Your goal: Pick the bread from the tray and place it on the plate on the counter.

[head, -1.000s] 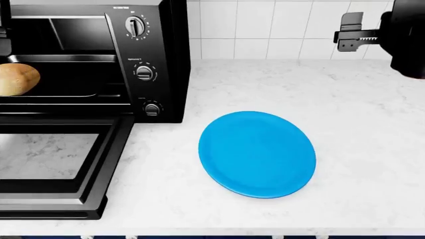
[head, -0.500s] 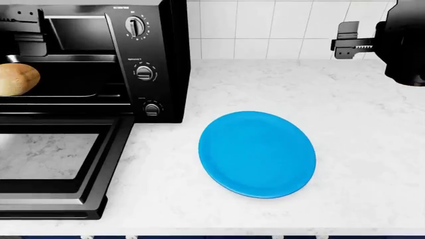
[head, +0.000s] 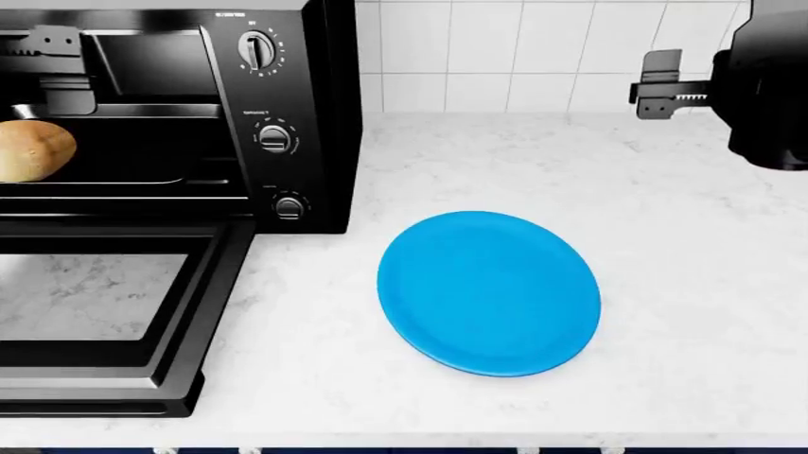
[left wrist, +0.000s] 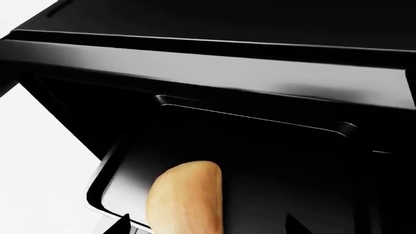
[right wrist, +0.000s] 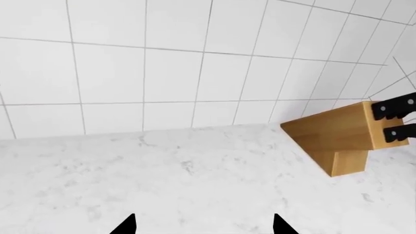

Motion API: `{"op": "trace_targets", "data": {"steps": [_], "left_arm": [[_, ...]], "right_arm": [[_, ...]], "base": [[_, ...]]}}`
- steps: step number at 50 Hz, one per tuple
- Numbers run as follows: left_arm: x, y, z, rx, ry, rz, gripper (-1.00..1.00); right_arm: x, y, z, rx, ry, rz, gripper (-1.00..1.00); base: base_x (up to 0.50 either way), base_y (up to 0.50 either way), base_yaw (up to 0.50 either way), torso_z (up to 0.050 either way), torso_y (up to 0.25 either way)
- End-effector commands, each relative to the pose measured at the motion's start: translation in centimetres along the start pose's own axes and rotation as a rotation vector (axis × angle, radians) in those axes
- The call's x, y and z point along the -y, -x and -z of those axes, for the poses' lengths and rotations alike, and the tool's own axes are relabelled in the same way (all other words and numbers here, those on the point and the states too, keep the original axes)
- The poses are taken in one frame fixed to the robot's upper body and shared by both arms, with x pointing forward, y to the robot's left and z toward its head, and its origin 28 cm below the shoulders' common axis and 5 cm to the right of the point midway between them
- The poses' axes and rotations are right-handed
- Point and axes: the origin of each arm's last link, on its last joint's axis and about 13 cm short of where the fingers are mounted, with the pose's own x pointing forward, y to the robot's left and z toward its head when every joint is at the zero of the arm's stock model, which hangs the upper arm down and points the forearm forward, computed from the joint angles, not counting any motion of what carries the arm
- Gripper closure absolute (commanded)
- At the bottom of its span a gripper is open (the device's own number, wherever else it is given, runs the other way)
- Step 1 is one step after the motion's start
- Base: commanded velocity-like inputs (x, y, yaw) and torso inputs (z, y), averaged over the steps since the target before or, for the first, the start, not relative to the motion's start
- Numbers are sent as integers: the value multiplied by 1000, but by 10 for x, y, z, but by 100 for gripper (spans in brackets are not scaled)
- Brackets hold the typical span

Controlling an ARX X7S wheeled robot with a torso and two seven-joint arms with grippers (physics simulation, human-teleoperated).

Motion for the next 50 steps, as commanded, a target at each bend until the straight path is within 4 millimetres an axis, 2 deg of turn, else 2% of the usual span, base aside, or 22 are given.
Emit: {"op": "trace_targets", "data": {"steps": [1, 26, 50], "left_arm": [[0, -7, 1, 6, 4, -10, -100], [3, -38, 12, -19, 50, -47, -100], [1, -49, 18, -49, 95, -82, -100]], "right_arm": [[0, -2, 2, -4, 1, 5, -100], [-1, -8, 12, -24, 1, 5, -100], [2, -11, 18, -35, -5, 21, -100]], "base": [[0, 0, 0, 0, 0], [0, 0, 0, 0, 0], [0, 0, 0, 0, 0]]}}
